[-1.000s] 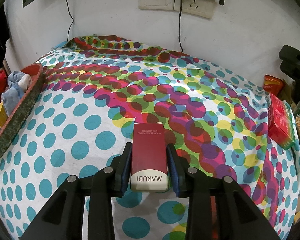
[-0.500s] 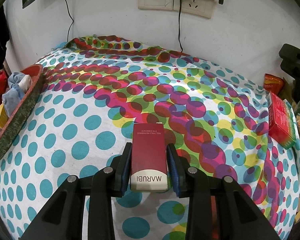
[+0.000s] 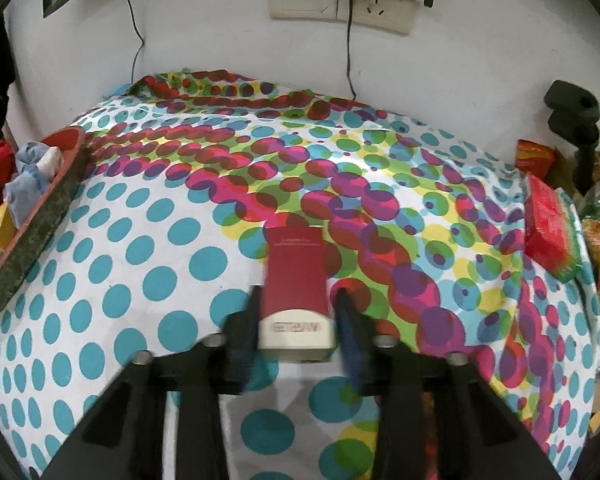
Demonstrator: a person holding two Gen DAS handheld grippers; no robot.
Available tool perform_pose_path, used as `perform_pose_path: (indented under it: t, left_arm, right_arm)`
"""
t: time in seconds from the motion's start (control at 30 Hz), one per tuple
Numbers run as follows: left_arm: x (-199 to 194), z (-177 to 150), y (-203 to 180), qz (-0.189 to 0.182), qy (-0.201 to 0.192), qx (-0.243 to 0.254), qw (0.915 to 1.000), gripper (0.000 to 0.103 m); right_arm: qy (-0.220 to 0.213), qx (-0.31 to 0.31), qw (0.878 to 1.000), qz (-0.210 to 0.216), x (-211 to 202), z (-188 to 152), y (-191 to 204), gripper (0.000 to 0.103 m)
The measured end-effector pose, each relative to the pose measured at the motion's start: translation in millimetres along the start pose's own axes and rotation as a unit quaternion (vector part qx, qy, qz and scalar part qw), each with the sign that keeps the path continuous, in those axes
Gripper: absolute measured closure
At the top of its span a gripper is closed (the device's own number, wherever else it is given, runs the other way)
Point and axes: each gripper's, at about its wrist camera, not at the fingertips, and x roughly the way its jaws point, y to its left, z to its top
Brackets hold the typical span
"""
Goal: Organize objects
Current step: 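Carry the red MARUBI box over the tray with the right gripper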
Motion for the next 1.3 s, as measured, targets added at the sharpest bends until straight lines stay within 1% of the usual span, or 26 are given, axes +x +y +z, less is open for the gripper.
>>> perform_pose_path:
  t: [0.07,0.13,0.43,0.6,0.77,0.87,1.0,1.1,1.3]
  left_arm:
    - [1.5,-0.3,3.9,-0.003,0.004,-0.008,1.0,0.05]
    - [0.9,-0.7,4.4,0.002,0.002,-0.008,1.0,0.05]
    - [2.1,-3.8,-5.9,0.007,0.004,0.014,0.9999,0.05]
    - [4.5,-4.9,-8.3,0.0,0.011,0.016,0.9998,0.05]
    - [2.7,-4.7,-6.0,-0.008,0.011,0.007,0.9999,0.05]
    - [4.4,-4.8,-5.2,-0.011,0.016,0.002,0.9998,0.05]
    - [4.9,-4.7,-7.4,-0.004,0.015,0.011,0.9998,0.05]
    - [4.6,-5.2,-7.1,-0.01,0.016,0.009,0.9998,0.05]
    - [4.5,-5.1,-6.3,-0.008,0.018,0.008,0.9998,0.05]
  right_arm:
    - [-0.001,-0.005,1.0,-0.006,-1.7,-1.3,2.1,0.076]
    - [-0.001,-0.01,1.0,-0.013,-2.3,-0.9,6.7,0.076]
    - [-0.004,-0.036,0.998,-0.045,-2.7,0.6,18.9,0.076]
    - [0.001,-0.026,0.998,-0.055,-1.6,1.7,21.1,0.076]
    - [0.008,-0.033,0.997,-0.063,-4.5,2.5,30.7,0.076]
    - [0.002,-0.033,0.998,-0.057,-10.4,3.6,36.9,0.076]
    - [-0.002,-0.033,0.998,-0.05,-18.0,6.1,44.0,0.076]
    - [-0.005,-0.026,0.999,-0.033,-25.9,6.8,49.5,0.076]
    - [-0.002,-0.023,1.0,0.008,-37.2,4.2,69.5,0.076]
